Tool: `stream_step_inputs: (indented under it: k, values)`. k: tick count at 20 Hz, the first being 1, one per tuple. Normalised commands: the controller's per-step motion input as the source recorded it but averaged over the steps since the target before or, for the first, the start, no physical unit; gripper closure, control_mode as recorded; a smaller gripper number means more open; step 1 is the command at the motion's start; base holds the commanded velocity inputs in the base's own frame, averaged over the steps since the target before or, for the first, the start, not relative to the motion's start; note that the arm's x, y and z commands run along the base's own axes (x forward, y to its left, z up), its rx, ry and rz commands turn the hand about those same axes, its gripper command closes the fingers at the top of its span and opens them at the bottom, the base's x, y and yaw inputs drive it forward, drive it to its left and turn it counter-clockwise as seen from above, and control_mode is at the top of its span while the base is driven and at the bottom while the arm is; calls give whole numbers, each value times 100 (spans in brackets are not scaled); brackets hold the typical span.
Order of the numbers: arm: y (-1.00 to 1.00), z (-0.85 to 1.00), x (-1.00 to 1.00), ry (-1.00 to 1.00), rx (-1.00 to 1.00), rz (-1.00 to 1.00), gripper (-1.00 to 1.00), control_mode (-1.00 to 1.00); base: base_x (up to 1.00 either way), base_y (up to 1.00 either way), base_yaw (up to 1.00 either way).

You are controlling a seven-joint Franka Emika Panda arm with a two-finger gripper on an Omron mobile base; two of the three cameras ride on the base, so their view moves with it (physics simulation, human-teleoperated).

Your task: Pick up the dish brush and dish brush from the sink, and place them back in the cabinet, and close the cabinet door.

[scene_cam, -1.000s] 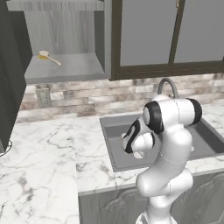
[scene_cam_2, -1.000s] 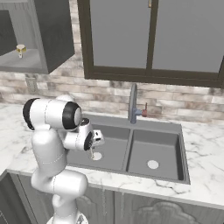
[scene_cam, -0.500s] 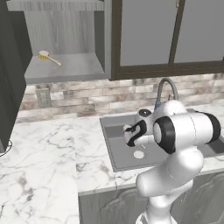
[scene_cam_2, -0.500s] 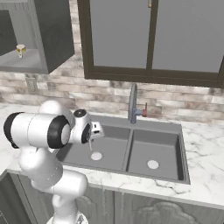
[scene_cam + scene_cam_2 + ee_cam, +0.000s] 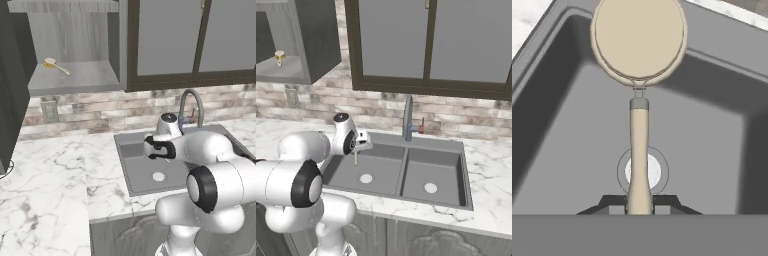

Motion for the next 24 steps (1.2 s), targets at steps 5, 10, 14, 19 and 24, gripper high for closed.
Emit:
stream_step_inputs:
  k: [5, 10, 14, 19, 24]
  values:
    - [0, 62, -48, 0, 0, -8, 100, -100, 0, 0, 0]
    - [0, 54, -48, 0, 0, -9, 100, -100, 0, 0, 0]
    - [-1, 47, -53, 0, 0, -7, 100, -100, 0, 0, 0]
    - [-5, 39, -43, -1, 0, -6, 100, -100, 0, 0, 0]
    - [-6, 31, -37, -2, 0, -1, 100, -100, 0, 0, 0]
